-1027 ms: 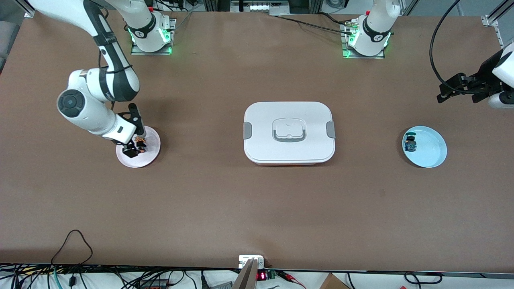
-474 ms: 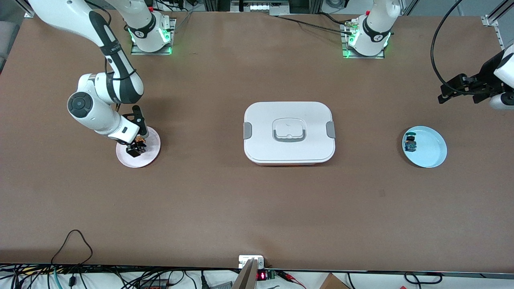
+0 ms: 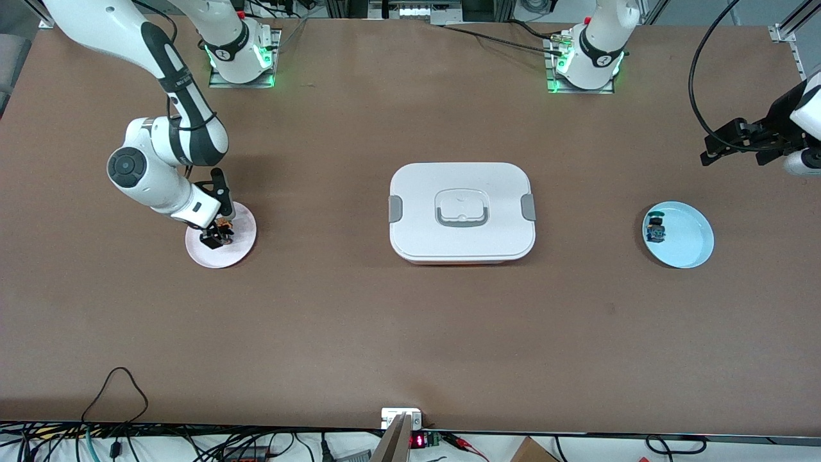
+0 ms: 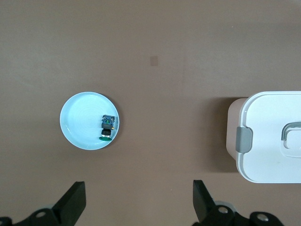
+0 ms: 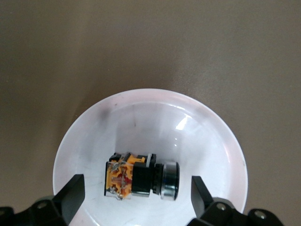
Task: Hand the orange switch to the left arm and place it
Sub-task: 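Close the right gripper on the orange switch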
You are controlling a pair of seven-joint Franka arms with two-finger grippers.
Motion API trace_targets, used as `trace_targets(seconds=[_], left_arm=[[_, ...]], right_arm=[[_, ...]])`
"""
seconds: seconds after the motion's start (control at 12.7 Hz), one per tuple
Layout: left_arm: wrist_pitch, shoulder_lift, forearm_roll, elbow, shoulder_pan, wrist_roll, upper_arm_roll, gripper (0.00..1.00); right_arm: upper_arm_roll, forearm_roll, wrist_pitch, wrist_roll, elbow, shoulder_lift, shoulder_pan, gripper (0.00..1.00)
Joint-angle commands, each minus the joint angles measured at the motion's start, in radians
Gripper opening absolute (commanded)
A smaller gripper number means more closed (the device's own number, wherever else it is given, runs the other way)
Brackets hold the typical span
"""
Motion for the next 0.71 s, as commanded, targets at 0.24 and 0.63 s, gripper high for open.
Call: trace_targets(seconds=[0.24, 0.63], left_arm=[[-0.017, 0.01, 0.018, 0.023, 0.001, -0.006, -0.001, 1.0], [-0.015, 0.01, 0.018, 0.025, 0.001, -0.006, -0.001, 1.0]], right_arm=[[0.008, 0.024, 0.104, -0.016, -0.035, 0.029, -0.007, 1.0], [0.008, 0.028, 0.153, -0.014, -0.034, 0.06, -0.007, 1.0]])
